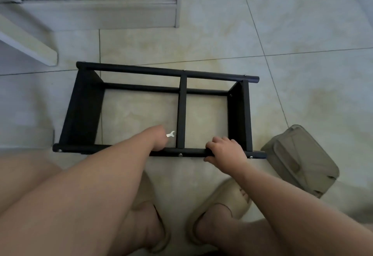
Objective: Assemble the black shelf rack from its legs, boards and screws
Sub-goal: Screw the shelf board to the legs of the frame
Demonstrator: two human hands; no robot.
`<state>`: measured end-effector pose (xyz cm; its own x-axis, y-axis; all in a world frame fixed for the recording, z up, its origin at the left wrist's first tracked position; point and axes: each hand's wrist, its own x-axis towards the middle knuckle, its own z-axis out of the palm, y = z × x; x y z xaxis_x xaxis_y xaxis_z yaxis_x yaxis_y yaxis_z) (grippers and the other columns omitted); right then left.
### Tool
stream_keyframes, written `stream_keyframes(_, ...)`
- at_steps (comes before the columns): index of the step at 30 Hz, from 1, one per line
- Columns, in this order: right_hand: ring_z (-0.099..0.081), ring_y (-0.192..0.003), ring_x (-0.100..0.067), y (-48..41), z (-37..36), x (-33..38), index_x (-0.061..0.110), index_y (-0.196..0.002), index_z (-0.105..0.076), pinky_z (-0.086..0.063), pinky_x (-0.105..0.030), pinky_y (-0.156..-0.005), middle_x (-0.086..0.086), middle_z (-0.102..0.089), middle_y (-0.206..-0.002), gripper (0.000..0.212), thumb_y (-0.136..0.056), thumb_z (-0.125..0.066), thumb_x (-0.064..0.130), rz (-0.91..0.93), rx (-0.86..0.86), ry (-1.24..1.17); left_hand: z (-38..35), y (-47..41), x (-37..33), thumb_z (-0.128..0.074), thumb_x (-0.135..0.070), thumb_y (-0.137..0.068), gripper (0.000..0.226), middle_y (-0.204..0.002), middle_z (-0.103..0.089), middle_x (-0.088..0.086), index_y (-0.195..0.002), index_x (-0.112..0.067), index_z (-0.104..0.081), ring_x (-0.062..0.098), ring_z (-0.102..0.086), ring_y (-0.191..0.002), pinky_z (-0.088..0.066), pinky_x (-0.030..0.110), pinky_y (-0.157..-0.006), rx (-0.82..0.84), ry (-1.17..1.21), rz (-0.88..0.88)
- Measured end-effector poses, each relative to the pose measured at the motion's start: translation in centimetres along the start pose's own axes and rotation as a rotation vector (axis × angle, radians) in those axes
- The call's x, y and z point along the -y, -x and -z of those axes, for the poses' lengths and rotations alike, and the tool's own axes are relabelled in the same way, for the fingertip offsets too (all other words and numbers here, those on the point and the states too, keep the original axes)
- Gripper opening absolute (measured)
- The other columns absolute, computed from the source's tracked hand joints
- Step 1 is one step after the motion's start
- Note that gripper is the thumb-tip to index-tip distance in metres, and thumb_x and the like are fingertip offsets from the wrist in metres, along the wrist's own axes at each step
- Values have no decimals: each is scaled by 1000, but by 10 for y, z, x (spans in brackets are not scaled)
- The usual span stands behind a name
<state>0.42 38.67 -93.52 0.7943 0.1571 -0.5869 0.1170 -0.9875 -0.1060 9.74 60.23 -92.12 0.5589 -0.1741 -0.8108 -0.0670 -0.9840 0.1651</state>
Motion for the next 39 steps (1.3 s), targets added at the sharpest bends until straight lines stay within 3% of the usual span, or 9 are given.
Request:
stream_keyframes(4, -48, -125, -23, -3, 14, 4, 28, -145, -45, -41, -38, -101, 3, -52, -134, 67, -90, -61, 63, 19, -20, -102, 26, 9, -6, -51, -9, -100, 27, -113, -65, 17, -121, 3, -64, 29, -61, -98, -48, 36, -91, 82, -101, -34)
stream_keyframes(7, -37, -137, -24, -5, 24, 13, 30, -155, -29, -36, -41, -109, 2, -42, -147, 82, -89, -59, 67, 99, -125, -124, 55, 15, -6, -53, -12, -100, 25, -118, -67, 14, -118, -4, -68, 27, -60, -95, -50, 36, -89, -6, -172, -71)
stream_keyframes(11, -4, -155, -26, -15, 21, 29, 33, -161, -4, -14, -47, -122, 2, -9, -168, 104, -83, -55, 78, 131, -119, -137, 94, 17, -6, -53, -13, -99, 20, -113, -69, 8, -111, -9, -69, 27, -63, -99, -51, 35, -89, -101, -258, -160)
stream_keyframes(15, 19, -155, -25, -30, 6, 39, 35, -159, 16, 1, -54, -125, 4, 22, -168, 119, -72, -40, 93, 103, -75, -64, 113, 4, -3, -55, -17, -97, 12, -95, -59, 1, -88, -22, -59, 22, -52, -85, -48, 30, -77, -113, -269, -273)
stream_keyframes(18, 23, -154, -26, -40, -5, 37, 37, -156, 23, 2, -57, -124, 5, 29, -165, 116, -70, -28, 96, 93, -95, -71, 102, -14, 5, -58, -15, -98, 12, -85, -66, -3, -92, -18, -68, 17, -59, -78, -43, 25, -68, 17, -271, -287)
stream_keyframes(24, 6, -157, -28, -46, -21, 36, 31, -161, 8, -9, -60, -123, 0, 12, -170, 110, -78, -21, 96, 146, -221, -66, 69, -55, 32, -62, -18, -94, 11, -79, -69, -8, -88, -22, -70, 6, -60, -72, -44, 24, -60, 121, -134, -298)
stream_keyframes(32, -12, -156, -30, -52, -30, 33, 27, -163, 2, -18, -66, -119, -6, -8, -170, 110, -80, -31, 91, 160, -288, -48, 6, -78, 58, -77, -20, -84, 14, -78, -72, -8, -77, -30, -70, 2, -66, -72, -49, 22, -68, 95, 422, -297)
stream_keyframes(36, -17, -155, -31, -52, -29, 34, 25, -163, 0, -20, -66, -118, -8, -14, -170, 109, -81, -33, 90, 171, -285, -47, -11, -74, 55, -76, -18, -83, 10, -86, -73, -5, -80, -25, -69, 12, -68, -85, -56, 36, -84, 169, 485, -318)
stream_keyframes(39, -22, -154, -31, -51, -29, 34, 25, -163, 0, -21, -65, -119, -9, -17, -169, 109, -82, -35, 89, 175, -294, -49, -15, -66, 44, -71, -2, -83, 14, -87, -75, 6, -76, -12, -64, 24, -71, -85, -59, 36, -79, 263, 692, -302)
